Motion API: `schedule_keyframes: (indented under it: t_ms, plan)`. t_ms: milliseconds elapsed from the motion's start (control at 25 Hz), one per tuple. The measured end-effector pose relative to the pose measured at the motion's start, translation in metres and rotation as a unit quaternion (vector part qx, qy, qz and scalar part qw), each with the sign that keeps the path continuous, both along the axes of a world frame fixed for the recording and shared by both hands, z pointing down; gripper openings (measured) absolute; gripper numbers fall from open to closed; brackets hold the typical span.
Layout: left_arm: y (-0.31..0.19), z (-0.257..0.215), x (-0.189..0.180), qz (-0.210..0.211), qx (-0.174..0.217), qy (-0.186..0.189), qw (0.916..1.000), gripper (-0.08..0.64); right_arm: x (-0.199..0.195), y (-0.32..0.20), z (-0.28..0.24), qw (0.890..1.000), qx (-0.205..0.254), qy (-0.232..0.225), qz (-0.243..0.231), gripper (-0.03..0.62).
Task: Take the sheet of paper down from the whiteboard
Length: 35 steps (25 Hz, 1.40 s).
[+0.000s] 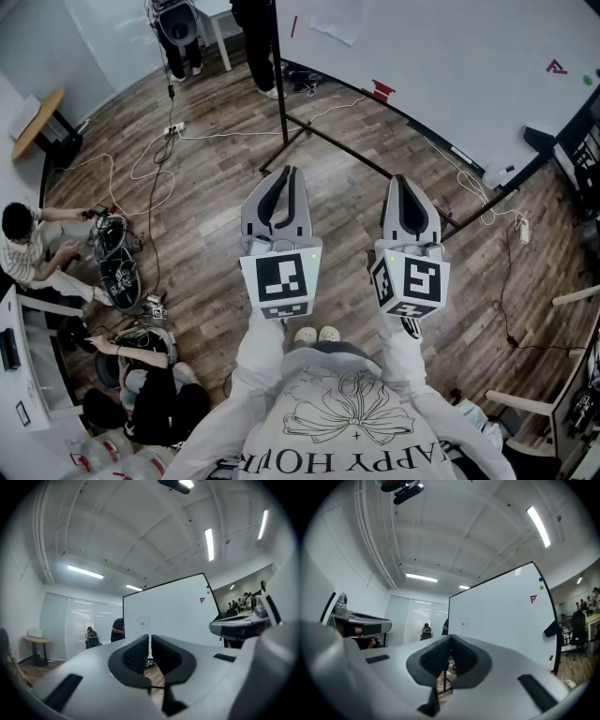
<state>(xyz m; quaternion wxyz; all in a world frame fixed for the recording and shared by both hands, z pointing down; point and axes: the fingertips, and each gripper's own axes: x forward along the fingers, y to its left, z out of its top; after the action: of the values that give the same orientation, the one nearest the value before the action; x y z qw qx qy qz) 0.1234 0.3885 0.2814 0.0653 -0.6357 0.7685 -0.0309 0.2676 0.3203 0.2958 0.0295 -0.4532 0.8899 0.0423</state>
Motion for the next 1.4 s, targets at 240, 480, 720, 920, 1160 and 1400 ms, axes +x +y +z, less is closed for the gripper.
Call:
schedule_keyframes:
  t_ms: [240, 480, 720, 920, 1160, 1400]
  plan:
    - [-0.003, 0.0, 0.0, -0.002, 0.0, 0.0, 1.0, 0.018, 0.0, -0.004, 0.002, 1.0, -0.004, -0.003, -0.002, 0.002]
    - [-0.013, 0.005, 0.004, -0.007, -0.005, 0.0, 1.0, 0.018, 0.007, -0.017, 0.006, 1.0, -0.011, -0.011, 0.002, 0.003]
    - [-0.015, 0.018, 0.007, -0.025, -0.009, 0.006, 0.9996, 0.018, 0.013, -0.027, 0.016, 1.0, -0.02, -0.022, -0.009, 0.003]
    - [-0.018, 0.032, 0.006, -0.04, -0.022, 0.015, 0.9988, 0.018, 0.01, -0.034, 0.027, 0.999, -0.03, -0.017, -0.025, 0.003]
    - [-0.042, 0.038, -0.005, -0.047, -0.028, 0.017, 0.9984, 0.018, -0.004, -0.057, 0.037, 0.998, -0.044, -0.016, -0.036, 0.003]
    - [-0.081, 0.04, -0.037, -0.047, -0.025, 0.016, 0.9984, 0.018, -0.036, -0.096, 0.041, 0.998, -0.046, -0.016, -0.039, 0.003]
